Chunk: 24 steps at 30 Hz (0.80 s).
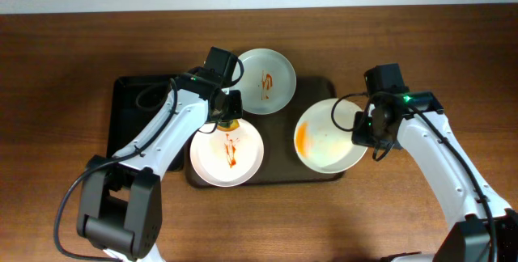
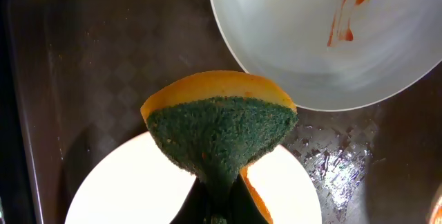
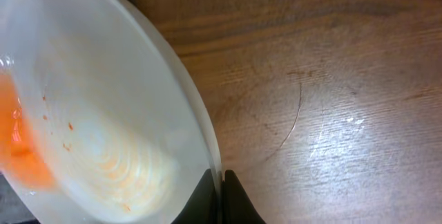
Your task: Clean dirty plates on tray and stack at the side
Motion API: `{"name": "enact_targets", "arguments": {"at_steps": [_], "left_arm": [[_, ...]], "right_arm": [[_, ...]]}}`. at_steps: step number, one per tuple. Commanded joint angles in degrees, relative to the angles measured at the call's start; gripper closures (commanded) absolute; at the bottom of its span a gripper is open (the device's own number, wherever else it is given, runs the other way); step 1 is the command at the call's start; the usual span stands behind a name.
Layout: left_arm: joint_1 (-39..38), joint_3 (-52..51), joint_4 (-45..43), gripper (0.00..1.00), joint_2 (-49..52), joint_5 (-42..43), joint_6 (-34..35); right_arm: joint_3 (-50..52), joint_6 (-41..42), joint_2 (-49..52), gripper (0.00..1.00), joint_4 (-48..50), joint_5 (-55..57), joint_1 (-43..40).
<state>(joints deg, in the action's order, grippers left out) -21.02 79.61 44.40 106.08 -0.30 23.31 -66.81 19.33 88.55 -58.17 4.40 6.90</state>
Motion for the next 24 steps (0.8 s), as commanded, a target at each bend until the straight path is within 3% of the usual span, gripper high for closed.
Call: {"name": "enact_targets", "arguments": {"at_steps": [1, 4, 7, 12, 17, 24], "left_arm": [[0.09, 0.52, 0.07, 1.0, -0.72, -0.59, -0.92], [0.09, 0.52, 0.11, 1.0, -0.72, -0.59, -0.92], [0.09, 0.52, 0.13, 1.0, -0.72, -0.59, -0.92], [0.09, 0.52, 0.15, 1.0, -0.72, -0.59, -0.92], [0.09, 0.52, 0.22, 1.0, -0.72, -0.59, -0.92], [0.09, 0.52, 0.28, 1.0, -0.72, -0.59, -0.92]], "right_arm": [[-1.4, 2.01, -1.07, 0.96, 0.31, 5.16, -0.52], [-1.4, 3.69, -1.07, 0.96, 2.58, 5.14, -1.64], [-1.4, -1.86, -1.09, 0.96, 6.08, -4.33, -1.25], [-1.4, -7.1, -1.09, 0.96, 3.19, -4.44, 3.37], [-1.4, -3.69, -1.09, 0.96, 2.1, 4.87, 3.89], [-1.4, -2.51, -1.09, 0.96, 4.2, -3.41, -0.98]]}}
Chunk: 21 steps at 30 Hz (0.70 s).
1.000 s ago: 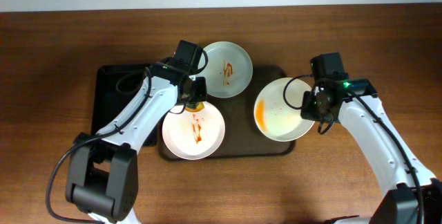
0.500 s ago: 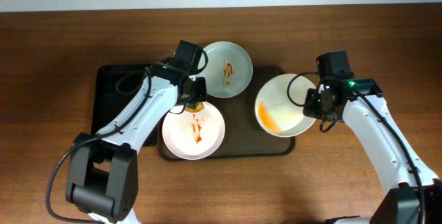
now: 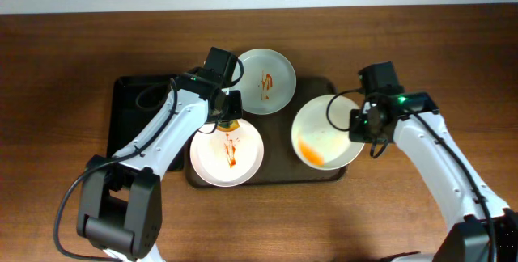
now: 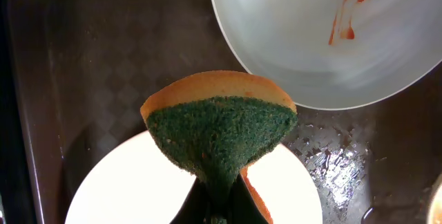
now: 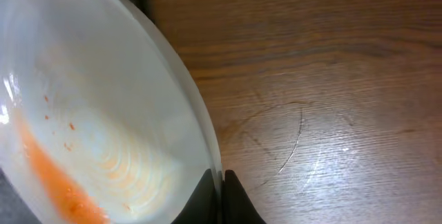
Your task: Clean dirty plates on tray and stack at the side
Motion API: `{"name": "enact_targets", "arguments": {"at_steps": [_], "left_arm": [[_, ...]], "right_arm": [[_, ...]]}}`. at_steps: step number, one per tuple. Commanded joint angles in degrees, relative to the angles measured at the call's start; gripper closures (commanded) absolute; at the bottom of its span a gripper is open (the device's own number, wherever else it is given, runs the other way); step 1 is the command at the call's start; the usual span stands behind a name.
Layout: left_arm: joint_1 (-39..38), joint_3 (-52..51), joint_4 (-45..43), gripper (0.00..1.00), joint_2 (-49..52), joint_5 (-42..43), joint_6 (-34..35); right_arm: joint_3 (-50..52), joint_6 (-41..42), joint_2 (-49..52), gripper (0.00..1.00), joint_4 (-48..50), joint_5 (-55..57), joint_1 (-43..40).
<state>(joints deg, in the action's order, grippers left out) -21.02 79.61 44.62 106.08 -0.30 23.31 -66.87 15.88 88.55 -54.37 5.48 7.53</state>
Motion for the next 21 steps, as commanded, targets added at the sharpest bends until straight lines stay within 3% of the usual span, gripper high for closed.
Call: {"name": "enact_targets", "arguments": {"at_steps": [1, 9, 16, 21], "left_arm": [[0.09, 0.52, 0.07, 1.0, -0.72, -0.59, -0.92], [0.09, 0.52, 0.07, 1.0, -0.72, -0.59, -0.92], [0.09, 0.52, 0.0, 1.0, -0.72, -0.61, -0.92], [0.09, 0.52, -0.17, 1.0, -0.72, -0.63, -0.92]], "right_arm": [[-1.33, 0.52, -1.09, 0.96, 0.35, -5.9, -1.62], [-1.38, -0.63, -1.11, 0.96, -0.7, -8.81, -1.46], [-6.67, -0.61, -1.62, 0.96, -4.07, 3.06, -0.28], [-10.08, 1.46, -1.64, 0.96, -5.25, 17.42, 6.69]]}}
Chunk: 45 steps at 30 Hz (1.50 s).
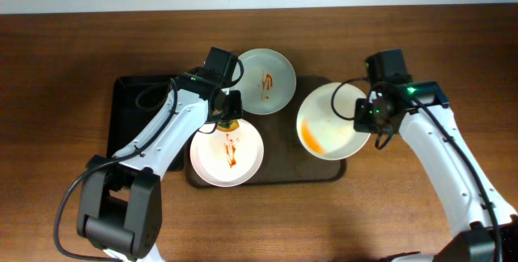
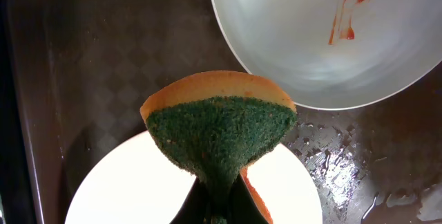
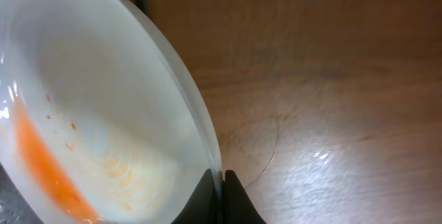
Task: Clean dirty plates on tray and stack at the side
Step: 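Lift the cleaned plate with the right gripper and place it right of tray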
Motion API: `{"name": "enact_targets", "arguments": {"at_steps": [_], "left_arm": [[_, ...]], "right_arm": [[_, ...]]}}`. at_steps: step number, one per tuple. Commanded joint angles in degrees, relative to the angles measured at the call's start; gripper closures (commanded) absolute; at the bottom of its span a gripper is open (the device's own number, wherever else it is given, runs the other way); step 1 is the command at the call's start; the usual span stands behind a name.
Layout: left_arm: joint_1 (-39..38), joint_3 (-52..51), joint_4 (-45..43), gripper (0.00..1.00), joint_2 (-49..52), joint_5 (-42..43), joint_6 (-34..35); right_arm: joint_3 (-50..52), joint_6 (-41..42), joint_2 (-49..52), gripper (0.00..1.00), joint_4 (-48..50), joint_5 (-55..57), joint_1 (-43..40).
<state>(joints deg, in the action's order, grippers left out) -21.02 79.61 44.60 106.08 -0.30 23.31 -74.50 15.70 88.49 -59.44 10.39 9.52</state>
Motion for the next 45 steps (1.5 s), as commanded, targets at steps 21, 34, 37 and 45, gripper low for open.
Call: {"name": "enact_targets", "arguments": {"at_steps": [21, 34, 37, 45], "left_arm": [[0.09, 0.52, -0.17, 1.0, -0.72, -1.05, -0.92], [0.09, 0.52, -0.17, 1.0, -0.72, -1.03, -0.92], [0.09, 0.52, -0.2, 1.0, -0.72, -1.05, -0.92], [0.09, 0.52, -0.17, 1.0, -0.72, -1.03, -0.92]], "right_arm": [[-2.45, 11.19, -0.79, 0.96, 2.45, 46.05, 25.07], [-2.45, 11.19, -0.79, 0.96, 2.45, 54.49, 28.39], [-2.43, 10.1, -0.74, 0.96, 2.82, 55.06, 28.35], [-2.38, 13.57, -0.59, 0.96, 3.26, 48.74, 27.15]]}}
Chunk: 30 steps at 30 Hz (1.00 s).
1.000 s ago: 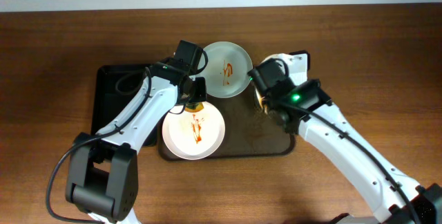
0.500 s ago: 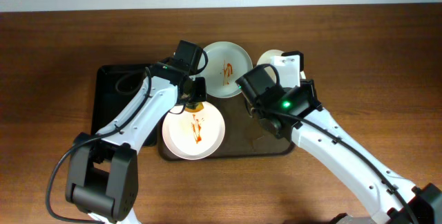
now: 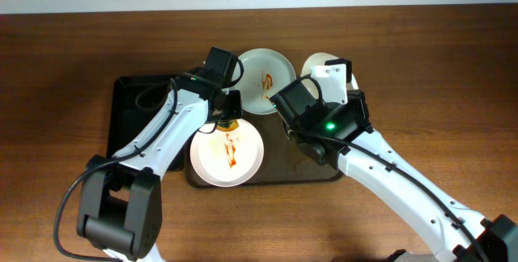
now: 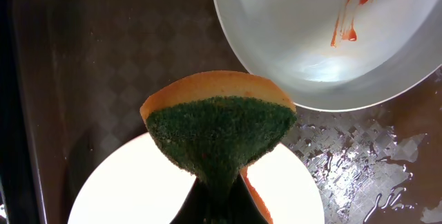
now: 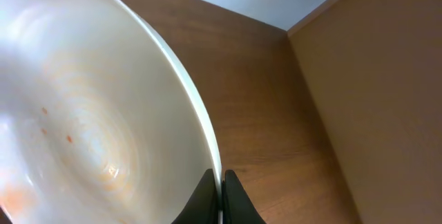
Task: Clean dirty plates on tray and stack at the side
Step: 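Lift the cleaned plate with the right gripper and place it right of tray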
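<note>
My left gripper [image 4: 221,207] is shut on a green and orange sponge [image 4: 217,124], held just above the near white plate [image 3: 227,157] streaked with red sauce. A second red-streaked plate [image 3: 267,80] lies at the tray's back edge. My right gripper [image 5: 222,182] is shut on the rim of a third white plate [image 5: 90,127], lifted high and tipped steeply. That plate carries faint orange smears, and from overhead only its top edge [image 3: 317,62] shows behind the wrist.
The dark tray [image 3: 142,112] holds both lying plates. Its right part [image 4: 345,172] is wet with streaks of liquid. My right arm [image 3: 340,133] reaches across above the tray's right end. Brown table lies all around.
The right gripper has raised its plate from low over the tray's right end and tipped it nearly on edge, higher and farther back. More liquid shows on the tray. The left gripper is unchanged.
The right gripper held the orange-sauced plate by its rim at the tray's right end. The orange puddle lay at the plate's left, then at its lower side as the plate tilted. Now the plate is upended and the puddle is gone. The left gripper kept the sponge still.
</note>
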Motion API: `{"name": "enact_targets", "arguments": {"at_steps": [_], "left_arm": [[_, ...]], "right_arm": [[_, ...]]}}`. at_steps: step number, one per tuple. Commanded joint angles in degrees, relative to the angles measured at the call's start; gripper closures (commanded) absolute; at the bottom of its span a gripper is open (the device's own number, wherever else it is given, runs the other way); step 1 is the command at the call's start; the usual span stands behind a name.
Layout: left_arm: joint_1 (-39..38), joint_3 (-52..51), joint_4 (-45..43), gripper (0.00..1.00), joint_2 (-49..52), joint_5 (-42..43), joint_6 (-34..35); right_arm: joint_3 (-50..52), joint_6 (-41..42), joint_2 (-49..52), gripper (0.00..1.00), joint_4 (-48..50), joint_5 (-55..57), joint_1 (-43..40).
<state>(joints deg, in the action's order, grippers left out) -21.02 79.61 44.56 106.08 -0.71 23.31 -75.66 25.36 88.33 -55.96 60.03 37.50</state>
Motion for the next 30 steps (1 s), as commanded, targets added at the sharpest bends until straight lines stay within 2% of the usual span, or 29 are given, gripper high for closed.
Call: {"name": "enact_targets", "arguments": {"at_steps": [1, 3, 6, 15, 20, 23, 28, 29, 30], "left_arm": [[0.09, 0.52, -0.11, 1.0, -0.72, -0.61, -0.92], [0.09, 0.52, -0.11, 1.0, -0.72, -0.61, -0.92], [0.09, 0.52, -0.11, 1.0, -0.72, -0.61, -0.92], [0.09, 0.52, -0.11, 1.0, -0.72, -0.61, -0.92], [0.09, 0.52, -0.11, 1.0, -0.72, -0.63, -0.94], [0.09, 0.52, -0.11, 1.0, -0.72, -0.63, -0.94], [0.09, 0.52, 0.61, 1.0, -0.72, -0.61, -0.94], [0.09, 0.52, 1.25, 1.0, -0.72, -0.61, -0.94], [0.09, 0.52, 1.7, 1.0, -0.72, -0.61, -0.94]], "right_arm": [[-1.22, 5.38, -0.44, 0.96, -0.13, -2.27, -1.53], [-1.22, 8.26, -0.44, 0.96, 0.24, -7.67, -4.31], [-1.11, 8.39, -0.35, 0.96, 1.84, -16.81, -11.08], [-0.57, 7.76, 4.63, 0.96, 2.45, -44.13, -40.7], [-0.52, 4.13, 12.9, 0.96, 3.39, -53.59, -55.04], [-0.52, -1.81, 17.11, 0.96, 5.7, -58.84, -59.63], [-0.55, -4.48, 19.28, 0.96, 6.36, -62.4, -63.52], [-0.55, -5.79, 19.04, 0.91, 6.27, -63.8, -63.54], [-0.55, -6.6, 18.71, 0.76, 6.01, -65.0, -63.43]]}}
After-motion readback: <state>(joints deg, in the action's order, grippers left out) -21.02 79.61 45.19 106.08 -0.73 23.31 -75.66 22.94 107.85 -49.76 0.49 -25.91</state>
